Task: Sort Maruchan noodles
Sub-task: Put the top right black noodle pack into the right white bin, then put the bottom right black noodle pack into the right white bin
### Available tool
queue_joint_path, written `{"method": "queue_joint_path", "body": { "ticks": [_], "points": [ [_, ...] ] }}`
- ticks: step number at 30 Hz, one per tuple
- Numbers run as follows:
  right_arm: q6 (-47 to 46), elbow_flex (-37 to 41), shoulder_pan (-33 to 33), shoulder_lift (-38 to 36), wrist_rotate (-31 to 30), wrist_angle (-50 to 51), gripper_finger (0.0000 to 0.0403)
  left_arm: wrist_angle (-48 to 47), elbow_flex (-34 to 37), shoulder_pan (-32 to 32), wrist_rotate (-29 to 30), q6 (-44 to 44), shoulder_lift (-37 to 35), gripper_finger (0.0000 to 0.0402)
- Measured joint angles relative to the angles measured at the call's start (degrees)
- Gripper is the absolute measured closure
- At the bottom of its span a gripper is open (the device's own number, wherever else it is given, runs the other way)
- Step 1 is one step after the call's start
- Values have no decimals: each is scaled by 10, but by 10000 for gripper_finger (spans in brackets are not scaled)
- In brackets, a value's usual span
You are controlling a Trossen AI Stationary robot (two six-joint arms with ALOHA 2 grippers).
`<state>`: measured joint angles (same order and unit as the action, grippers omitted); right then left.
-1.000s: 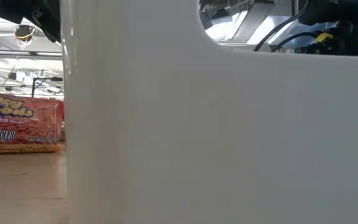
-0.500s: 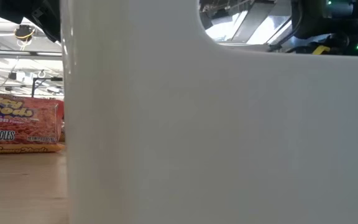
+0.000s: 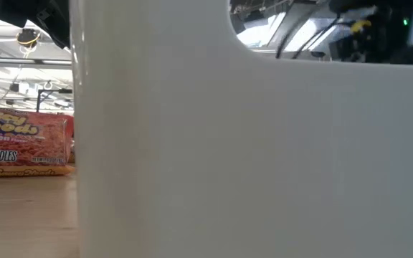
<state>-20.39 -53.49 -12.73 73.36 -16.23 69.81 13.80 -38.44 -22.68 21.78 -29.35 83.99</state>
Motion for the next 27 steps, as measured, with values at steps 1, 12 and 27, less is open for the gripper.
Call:
{"method": "queue_joint_path", "body": {
  "ticks": [1, 12, 27],
  "points": [
    [-3, -14, 0, 0, 5, 12, 188, 0, 0, 0, 0, 0, 0, 114],
    [-92, -160, -24, -1, 117, 82, 189, 0, 0, -1, -3, -3, 0, 114],
    [-465, -115, -308, -2, 169, -39, 189, 0, 0, -15, -3, -6, 0, 114]
  ]
}}
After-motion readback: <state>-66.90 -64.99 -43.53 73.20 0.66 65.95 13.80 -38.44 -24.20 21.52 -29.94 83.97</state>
